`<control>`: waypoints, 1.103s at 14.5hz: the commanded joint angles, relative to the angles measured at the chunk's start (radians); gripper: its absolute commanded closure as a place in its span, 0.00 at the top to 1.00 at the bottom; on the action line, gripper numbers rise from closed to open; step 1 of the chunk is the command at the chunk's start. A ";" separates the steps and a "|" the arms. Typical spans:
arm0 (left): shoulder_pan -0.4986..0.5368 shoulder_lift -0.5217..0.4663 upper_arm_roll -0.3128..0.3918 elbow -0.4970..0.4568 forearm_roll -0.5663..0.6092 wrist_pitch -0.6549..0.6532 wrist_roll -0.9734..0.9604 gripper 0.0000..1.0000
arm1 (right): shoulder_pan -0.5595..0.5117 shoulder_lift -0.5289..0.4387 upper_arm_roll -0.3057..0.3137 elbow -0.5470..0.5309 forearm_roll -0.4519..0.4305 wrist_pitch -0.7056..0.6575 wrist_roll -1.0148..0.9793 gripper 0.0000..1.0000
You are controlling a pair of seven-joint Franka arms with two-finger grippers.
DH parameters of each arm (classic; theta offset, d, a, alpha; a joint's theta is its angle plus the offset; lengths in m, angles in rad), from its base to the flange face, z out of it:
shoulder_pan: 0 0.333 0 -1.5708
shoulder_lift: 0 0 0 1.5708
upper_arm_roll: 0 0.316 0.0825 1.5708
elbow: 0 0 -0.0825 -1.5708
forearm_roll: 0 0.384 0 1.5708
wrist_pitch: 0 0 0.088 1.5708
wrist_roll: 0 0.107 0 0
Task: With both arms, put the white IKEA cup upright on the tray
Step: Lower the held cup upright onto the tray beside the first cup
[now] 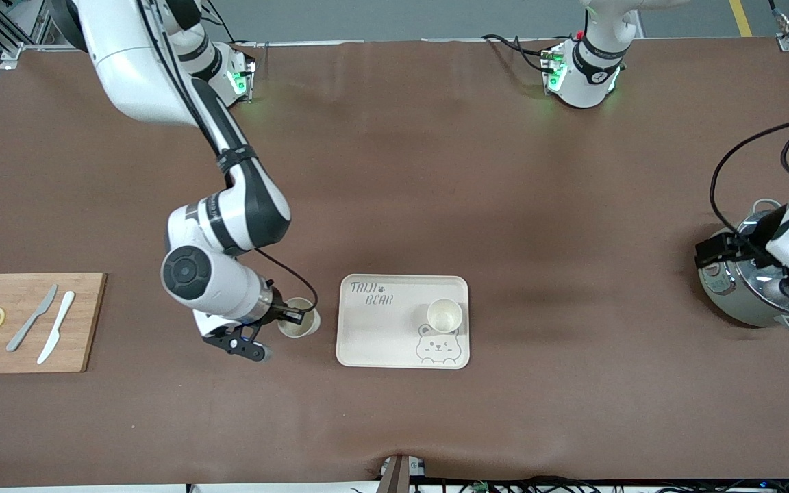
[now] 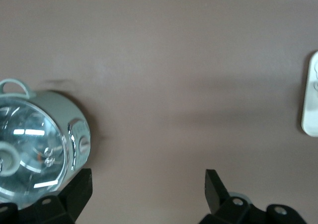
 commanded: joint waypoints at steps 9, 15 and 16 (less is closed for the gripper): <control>-0.063 -0.245 -0.016 -0.032 -0.021 -0.206 -0.001 1.00 | 0.133 0.100 -0.014 0.012 -0.006 0.233 0.212 0.00; -0.066 -0.275 -0.031 -0.056 -0.022 -0.218 0.002 1.00 | 0.158 0.157 -0.015 0.008 -0.009 0.301 0.229 0.00; -0.066 -0.273 -0.033 -0.056 -0.022 -0.217 0.001 1.00 | 0.160 0.161 -0.015 0.008 -0.008 0.304 0.229 0.00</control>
